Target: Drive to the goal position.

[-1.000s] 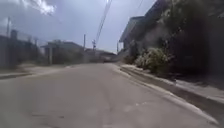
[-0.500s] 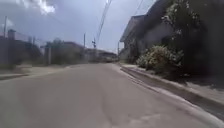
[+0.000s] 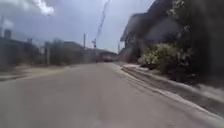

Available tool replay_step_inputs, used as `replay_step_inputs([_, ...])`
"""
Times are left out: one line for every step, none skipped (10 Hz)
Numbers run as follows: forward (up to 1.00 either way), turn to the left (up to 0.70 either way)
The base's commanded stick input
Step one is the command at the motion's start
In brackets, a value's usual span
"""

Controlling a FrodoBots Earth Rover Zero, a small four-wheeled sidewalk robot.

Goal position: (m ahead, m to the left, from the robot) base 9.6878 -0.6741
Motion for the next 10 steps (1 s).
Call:
replay_step_inputs([0.7,-0.29])
replay_step_inputs([0.7,-0.09])
replay_step_inputs([0.7,0.0])
replay_step_inputs([0.7,0.0])
replay_step_inputs([0.7,0.0])
replay_step_inputs([0.7,0.0])
replay_step_inputs([0.7,0.0])
replay_step_inputs([0.7,0.0])
replay_step_inputs([0.7,0.0])
replay_step_inputs([0.7,0.0])
